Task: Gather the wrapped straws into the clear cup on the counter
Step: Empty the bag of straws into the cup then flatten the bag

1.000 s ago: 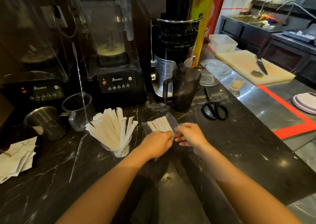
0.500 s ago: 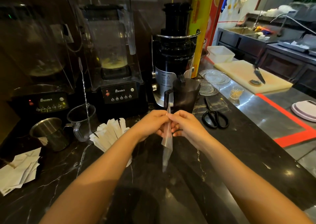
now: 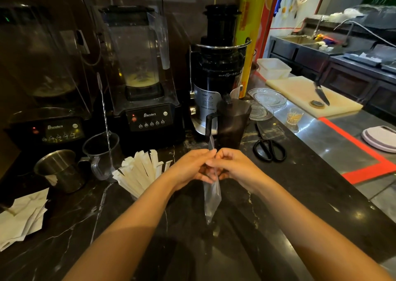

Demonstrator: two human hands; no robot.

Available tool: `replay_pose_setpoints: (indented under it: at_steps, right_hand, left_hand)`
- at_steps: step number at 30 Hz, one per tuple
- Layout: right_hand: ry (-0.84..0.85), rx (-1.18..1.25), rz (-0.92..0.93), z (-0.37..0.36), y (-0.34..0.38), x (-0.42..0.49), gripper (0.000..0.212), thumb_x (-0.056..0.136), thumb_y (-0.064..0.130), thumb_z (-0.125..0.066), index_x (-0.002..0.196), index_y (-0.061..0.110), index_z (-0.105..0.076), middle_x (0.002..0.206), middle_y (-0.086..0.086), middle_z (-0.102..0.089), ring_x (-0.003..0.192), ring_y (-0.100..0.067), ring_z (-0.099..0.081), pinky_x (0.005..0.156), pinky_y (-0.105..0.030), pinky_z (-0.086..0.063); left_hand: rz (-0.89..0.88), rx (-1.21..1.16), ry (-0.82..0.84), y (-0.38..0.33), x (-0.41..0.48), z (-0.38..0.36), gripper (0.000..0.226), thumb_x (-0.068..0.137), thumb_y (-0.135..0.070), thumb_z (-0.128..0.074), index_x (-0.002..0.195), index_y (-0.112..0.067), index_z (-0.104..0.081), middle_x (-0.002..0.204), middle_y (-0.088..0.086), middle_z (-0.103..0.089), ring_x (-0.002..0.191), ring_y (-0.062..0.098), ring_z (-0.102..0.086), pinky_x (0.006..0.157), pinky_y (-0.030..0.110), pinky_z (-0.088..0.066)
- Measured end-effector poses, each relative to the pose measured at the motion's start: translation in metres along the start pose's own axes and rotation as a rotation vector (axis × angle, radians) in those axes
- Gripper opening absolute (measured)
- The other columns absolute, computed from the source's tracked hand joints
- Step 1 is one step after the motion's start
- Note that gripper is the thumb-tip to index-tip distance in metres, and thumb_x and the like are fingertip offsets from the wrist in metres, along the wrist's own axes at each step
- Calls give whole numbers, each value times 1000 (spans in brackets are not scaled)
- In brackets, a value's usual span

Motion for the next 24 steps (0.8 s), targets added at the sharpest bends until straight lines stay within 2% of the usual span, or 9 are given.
replay_pose_setpoints:
  at_steps: [6, 14, 24]
  right_hand:
    - [13, 16, 2, -1, 1, 1, 15, 81, 15, -63, 69, 16, -55, 61, 4, -63, 63, -11, -60, 65, -25, -48]
    - [18, 43, 0, 0, 2, 1, 14, 85, 12, -57, 71, 15, -56, 60, 5, -65, 61, -6, -61, 62, -21, -47]
    - [-11, -35, 8, 2, 6, 4, 20, 82, 4, -53, 66, 14, -56, 70, -5, -61, 70, -16, -61, 70, -28, -50]
  left_hand:
    - [-2, -8, -6, 3, 2, 3, 29, 93, -33, -38, 90, -12, -56, 79, 9, -61, 74, 19, -62, 66, 25, -56]
    - [3, -1, -20, 3, 3, 6, 29, 96, -29, -33, 80, -15, -54, 74, 7, -58, 66, 15, -61, 58, 20, -55]
    - [53, 95, -2, 1, 6, 4, 17, 91, -15, -45, 77, -14, -54, 70, 7, -58, 69, 19, -62, 68, 28, -56]
Point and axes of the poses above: each hand's wrist, its own x-axis towards the middle knuckle, its own z-axis out of the back of the hand, y = z × x, the point moved 10 cm from there along x, towards the middle knuckle
